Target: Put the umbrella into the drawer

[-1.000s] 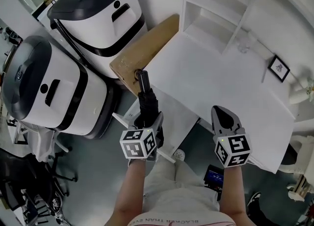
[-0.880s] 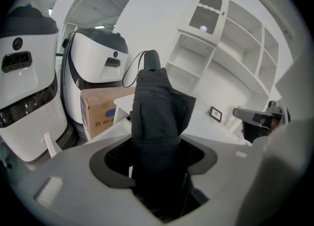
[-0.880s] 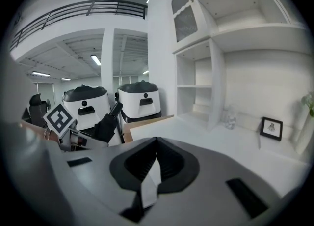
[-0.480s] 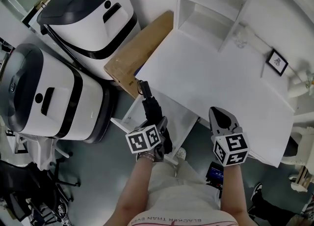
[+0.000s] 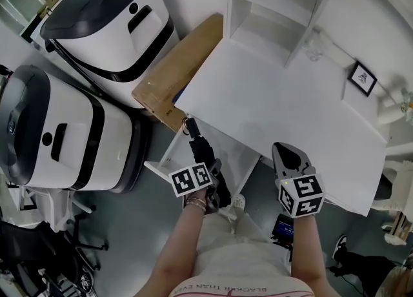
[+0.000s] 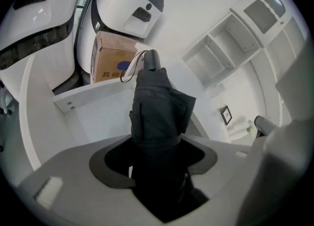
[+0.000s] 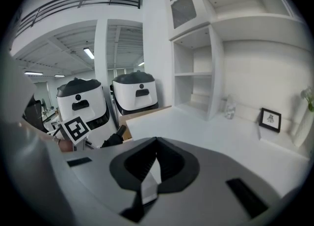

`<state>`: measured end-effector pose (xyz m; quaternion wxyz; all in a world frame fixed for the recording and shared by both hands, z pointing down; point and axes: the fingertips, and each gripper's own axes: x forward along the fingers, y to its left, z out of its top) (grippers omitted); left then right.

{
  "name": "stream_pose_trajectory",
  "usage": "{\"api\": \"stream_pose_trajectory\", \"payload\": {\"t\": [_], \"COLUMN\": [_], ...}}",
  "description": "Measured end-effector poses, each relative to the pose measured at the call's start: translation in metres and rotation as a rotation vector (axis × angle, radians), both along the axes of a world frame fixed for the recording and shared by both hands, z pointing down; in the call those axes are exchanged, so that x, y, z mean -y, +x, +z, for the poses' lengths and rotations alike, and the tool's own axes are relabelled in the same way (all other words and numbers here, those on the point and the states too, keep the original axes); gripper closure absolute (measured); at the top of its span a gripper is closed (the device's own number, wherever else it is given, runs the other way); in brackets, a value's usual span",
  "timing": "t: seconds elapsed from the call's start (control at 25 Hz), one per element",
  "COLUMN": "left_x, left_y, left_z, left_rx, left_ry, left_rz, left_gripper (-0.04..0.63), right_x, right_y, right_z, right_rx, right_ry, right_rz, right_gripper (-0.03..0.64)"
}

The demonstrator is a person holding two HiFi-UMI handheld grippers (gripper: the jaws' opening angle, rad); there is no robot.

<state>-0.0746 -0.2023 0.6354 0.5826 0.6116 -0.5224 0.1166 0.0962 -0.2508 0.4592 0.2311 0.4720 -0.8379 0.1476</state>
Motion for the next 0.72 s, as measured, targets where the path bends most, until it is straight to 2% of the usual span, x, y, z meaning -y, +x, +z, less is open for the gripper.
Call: {"api": "stream_pose_trajectory", "payload": {"t": [0.72], "left_x": [0.009], "left_y": [0.018], "left_z": [0.063], "left_rx": [0.001], "left_ry": [-0.205], "left_rz": [0.083], "left_gripper": [0.324], "right_x": [0.002], "right_y": [0.005], "right_z": [0.024], "right_rx": [-0.051], "right_ry": [-0.064], "right_rz": [0.025], "right_gripper": [0.609]}}
